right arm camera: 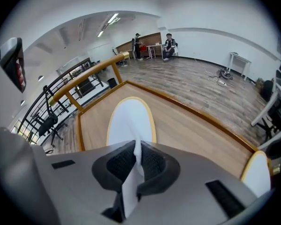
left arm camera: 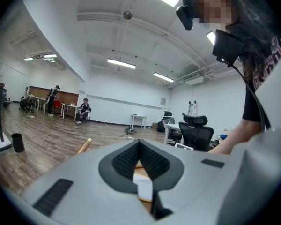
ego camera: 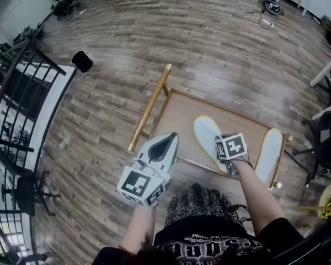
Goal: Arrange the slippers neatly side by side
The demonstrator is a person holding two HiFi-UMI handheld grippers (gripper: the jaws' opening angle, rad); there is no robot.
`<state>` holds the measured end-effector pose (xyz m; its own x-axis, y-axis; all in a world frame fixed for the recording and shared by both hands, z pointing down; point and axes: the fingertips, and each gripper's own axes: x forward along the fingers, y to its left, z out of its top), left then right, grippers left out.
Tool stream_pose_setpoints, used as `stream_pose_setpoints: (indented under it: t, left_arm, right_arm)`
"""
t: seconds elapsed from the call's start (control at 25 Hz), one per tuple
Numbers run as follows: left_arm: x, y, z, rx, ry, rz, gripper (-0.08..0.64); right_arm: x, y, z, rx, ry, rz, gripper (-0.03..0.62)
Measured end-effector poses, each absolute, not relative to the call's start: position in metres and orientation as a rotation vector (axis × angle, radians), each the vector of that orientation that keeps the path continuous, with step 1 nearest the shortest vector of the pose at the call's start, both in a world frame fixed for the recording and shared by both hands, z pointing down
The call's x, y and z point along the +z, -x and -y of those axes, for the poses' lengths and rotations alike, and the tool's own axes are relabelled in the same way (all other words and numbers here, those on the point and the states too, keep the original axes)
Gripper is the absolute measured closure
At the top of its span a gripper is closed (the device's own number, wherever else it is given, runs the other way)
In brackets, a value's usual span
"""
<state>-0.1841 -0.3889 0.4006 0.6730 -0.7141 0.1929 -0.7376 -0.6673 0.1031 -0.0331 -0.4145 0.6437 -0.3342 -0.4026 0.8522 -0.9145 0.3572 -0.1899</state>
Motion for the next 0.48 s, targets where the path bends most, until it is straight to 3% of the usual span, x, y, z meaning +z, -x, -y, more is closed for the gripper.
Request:
stream_pose_setpoints:
  t: [0.48]
  left_arm:
    - [0.379, 0.116, 0.396, 0.148, -2.834, 0.995, 0.567]
  right_arm:
    - [0.611, -0.085, 0.38, 1.411, -1.683, 1.687, 0.574]
